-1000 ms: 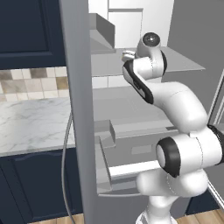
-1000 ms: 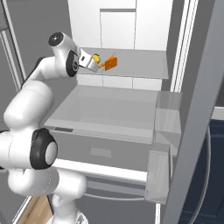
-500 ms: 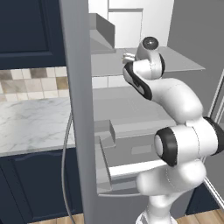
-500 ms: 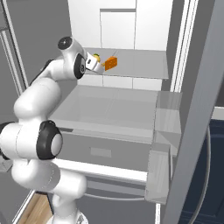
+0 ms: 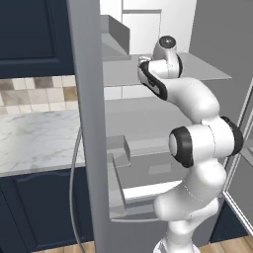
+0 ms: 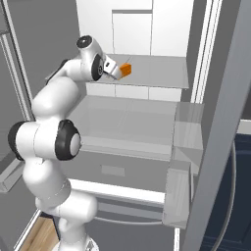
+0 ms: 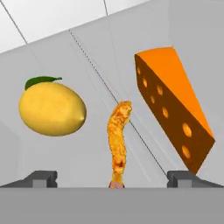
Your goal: Take the cheese, shrimp, and lemon from the fridge and place them on the plate on the dining counter to create an appetizer plate.
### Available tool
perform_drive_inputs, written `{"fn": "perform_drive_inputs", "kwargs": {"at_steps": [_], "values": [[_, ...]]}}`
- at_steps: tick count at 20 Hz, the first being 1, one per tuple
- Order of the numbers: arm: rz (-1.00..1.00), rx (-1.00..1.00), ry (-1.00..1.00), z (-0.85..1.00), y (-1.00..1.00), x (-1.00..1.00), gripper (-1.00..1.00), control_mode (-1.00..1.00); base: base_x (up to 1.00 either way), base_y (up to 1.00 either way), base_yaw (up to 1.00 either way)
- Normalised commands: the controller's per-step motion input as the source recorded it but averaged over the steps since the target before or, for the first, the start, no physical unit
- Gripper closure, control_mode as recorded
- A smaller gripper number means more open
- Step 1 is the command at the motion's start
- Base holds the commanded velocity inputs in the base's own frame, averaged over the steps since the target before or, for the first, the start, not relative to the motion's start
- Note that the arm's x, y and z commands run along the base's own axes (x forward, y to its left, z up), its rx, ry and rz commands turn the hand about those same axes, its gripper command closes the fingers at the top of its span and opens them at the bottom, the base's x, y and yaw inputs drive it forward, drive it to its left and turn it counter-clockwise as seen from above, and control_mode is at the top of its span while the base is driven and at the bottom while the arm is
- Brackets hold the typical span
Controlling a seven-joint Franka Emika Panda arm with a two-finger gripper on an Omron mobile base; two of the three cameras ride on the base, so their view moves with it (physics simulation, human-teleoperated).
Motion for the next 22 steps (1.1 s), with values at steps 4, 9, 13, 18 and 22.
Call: {"fn": "perform_drive_inputs", "kwargs": {"at_steps": [4,9,13,18,22], "values": [[0.00,0.00,0.27,-0.03,0.00,0.64,-1.00,-1.00,0.00,0.00,0.00],[0.00,0.00,0.13,-0.50,0.00,0.29,-1.00,-1.00,0.00,0.00,0.00],[0.00,0.00,0.00,-0.89,0.00,0.00,-1.00,-1.00,0.00,0.00,0.00],[0.00,0.00,0.00,-0.78,0.00,0.15,-1.00,-1.00,0.00,0.00,0.00],[0.00,0.00,-0.04,-0.92,-0.07,0.39,-1.00,-1.00,0.00,0.00,0.00]]}}
